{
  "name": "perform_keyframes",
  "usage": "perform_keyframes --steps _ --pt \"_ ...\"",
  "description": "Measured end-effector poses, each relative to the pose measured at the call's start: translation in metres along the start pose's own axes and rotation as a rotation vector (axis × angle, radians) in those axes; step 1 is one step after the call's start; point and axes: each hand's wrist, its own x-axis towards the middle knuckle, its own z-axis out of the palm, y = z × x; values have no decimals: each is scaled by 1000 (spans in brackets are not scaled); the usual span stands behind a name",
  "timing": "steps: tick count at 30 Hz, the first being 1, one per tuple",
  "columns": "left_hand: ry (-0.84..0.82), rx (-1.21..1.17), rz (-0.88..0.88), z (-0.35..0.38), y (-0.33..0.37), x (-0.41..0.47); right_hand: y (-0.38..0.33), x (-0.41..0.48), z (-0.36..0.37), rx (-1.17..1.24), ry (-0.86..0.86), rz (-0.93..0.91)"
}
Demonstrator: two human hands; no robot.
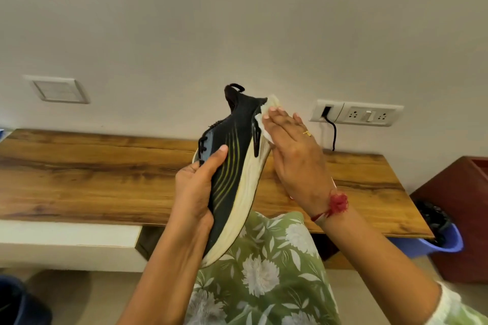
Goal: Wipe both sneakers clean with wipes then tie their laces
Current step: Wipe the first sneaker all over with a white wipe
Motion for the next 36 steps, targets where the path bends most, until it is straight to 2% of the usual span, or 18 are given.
perform_keyframes --steps 5,10,12,14,15,16,18,19,22,24,27,31,33,35,36 --pt "34 -80 -21 1 4 2 -17 -7 1 52 -51 -35" --pt "103 -98 -18 -8 7 7 -49 -37 5 153 -190 -87" --pt "118 -91 -3 -13 7 9 -54 -46 -5 368 -306 -26" --pt "120 -73 12 -16 8 9 -48 -36 -21 661 -431 124" --pt "118 -64 19 -16 8 10 -42 -25 -27 789 -412 224" --pt "112 -56 25 -15 9 9 -36 -14 -30 857 -315 304" --pt "84 -49 36 -11 10 7 -26 9 -34 739 -52 281" --pt "65 -47 36 -8 11 6 -24 18 -31 610 4 215" --pt "29 -57 14 -4 12 3 -26 22 -8 236 -103 50" --pt "15 -75 -17 -6 13 3 -30 9 2 181 -209 -4" --pt "34 -79 -21 -10 14 6 -39 -17 4 272 -304 -28" --pt "56 -77 -10 -14 10 9 -50 -43 -5 393 -320 -49" --pt "62 -61 -2 -15 7 9 -51 -47 -15 490 -424 -81" --pt "61 -37 15 -14 7 10 -44 -35 -28 689 -582 3" --pt "57 -23 16 -13 6 10 -40 -25 -32 804 -565 89"
